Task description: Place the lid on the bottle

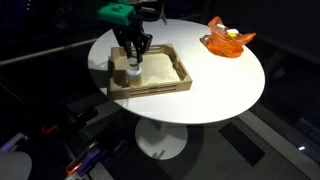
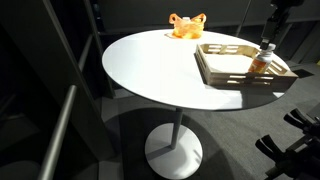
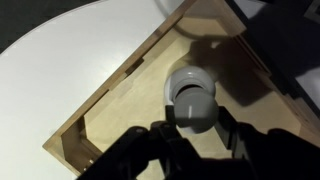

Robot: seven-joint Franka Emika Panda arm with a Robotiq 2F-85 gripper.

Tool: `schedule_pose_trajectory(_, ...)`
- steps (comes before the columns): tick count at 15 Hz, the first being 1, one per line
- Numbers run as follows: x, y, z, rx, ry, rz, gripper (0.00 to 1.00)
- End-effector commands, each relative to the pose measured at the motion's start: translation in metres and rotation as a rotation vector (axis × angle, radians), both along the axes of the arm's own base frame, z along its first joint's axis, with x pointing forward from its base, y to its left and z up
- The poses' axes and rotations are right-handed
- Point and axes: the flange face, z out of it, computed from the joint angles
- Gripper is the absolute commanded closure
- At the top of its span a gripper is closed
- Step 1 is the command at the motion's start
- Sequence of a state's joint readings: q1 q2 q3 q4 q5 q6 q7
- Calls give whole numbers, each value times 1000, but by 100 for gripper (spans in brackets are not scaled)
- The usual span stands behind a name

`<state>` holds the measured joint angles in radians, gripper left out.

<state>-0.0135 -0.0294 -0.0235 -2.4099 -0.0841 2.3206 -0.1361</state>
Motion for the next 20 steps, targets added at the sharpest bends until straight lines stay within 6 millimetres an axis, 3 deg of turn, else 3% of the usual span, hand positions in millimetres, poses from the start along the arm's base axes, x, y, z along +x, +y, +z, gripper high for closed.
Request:
schedule_pose_trajectory(1, -15, -6, 7, -7, 4, -6, 81)
schedule_pose_trajectory(20, -27, -13, 2, 11, -60, 4, 81)
